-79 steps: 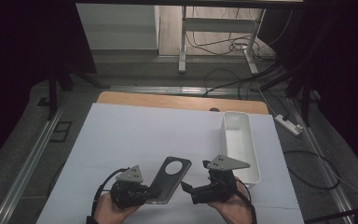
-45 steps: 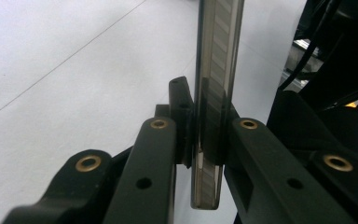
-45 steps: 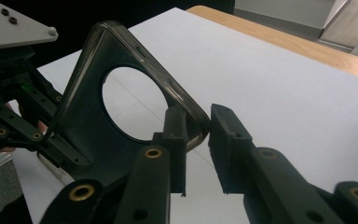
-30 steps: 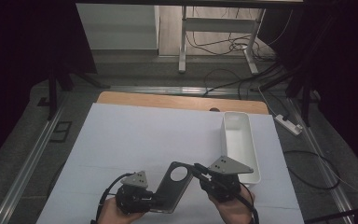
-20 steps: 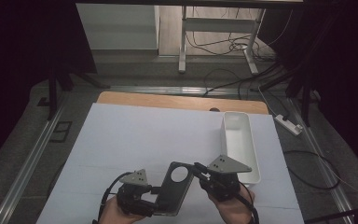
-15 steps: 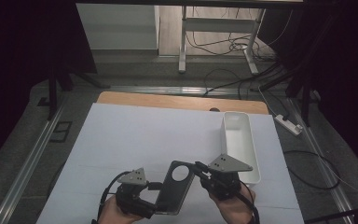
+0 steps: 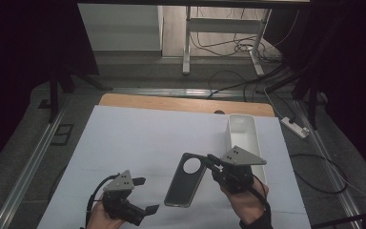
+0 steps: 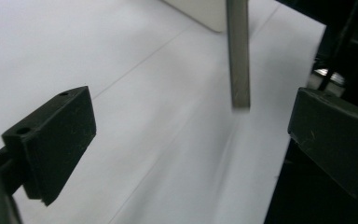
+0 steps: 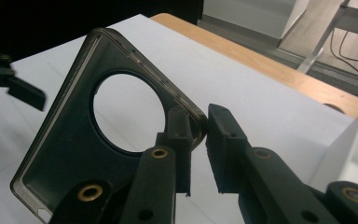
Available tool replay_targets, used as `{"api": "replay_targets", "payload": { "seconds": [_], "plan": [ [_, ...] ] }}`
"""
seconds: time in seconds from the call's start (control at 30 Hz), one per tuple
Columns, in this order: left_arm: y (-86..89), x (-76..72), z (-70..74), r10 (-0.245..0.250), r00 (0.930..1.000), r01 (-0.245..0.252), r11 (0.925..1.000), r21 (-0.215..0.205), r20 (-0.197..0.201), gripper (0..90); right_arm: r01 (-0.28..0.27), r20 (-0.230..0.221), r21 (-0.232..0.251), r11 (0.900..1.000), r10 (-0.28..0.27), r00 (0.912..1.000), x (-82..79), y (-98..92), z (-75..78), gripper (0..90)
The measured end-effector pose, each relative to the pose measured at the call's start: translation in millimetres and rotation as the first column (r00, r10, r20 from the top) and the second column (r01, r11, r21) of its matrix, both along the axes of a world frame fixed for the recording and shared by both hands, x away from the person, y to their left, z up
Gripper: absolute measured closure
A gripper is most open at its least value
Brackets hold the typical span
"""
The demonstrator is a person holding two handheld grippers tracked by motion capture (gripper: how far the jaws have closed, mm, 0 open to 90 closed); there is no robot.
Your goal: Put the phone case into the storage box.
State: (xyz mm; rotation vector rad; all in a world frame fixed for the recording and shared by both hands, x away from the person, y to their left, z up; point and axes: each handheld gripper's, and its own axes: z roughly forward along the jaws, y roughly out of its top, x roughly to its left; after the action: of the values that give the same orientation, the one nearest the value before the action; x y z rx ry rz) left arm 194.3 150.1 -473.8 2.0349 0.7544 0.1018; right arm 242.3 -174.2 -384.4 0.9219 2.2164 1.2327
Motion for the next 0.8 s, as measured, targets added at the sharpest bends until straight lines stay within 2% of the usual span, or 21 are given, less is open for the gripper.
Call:
{"api": "replay_targets", "payload": {
  "seconds": [0.13,0.33,0.5,0.8],
  "plan": [
    [12.3,-6.6,-2.9,0.041,0.9989,-0.042,0.9986,0.031,0.022,0.0,0.023,0.005,0.001,1.000,-0.023,0.9997,10.4,-8.4,6.5,79.3],
    [31.7,-16.9,-5.3,0.096,0.9934,-0.100,0.9929,0.064,0.063,0.0,0.053,0.021,0.007,0.999,-0.053,0.9984,24.9,-21.7,14.0,79.4],
    [45.6,-24.2,-7.6,0.141,0.9870,-0.146,0.9875,0.059,0.077,0.0,0.076,0.034,0.010,0.997,-0.076,0.9965,34.6,-31.7,19.4,79.3],
    [72.5,-38.2,-12.9,0.206,0.9754,-0.211,0.9756,0.060,0.078,0.0,0.135,0.080,0.005,0.991,-0.135,0.9876,55.1,-50.1,32.8,79.4]
  ]
}}
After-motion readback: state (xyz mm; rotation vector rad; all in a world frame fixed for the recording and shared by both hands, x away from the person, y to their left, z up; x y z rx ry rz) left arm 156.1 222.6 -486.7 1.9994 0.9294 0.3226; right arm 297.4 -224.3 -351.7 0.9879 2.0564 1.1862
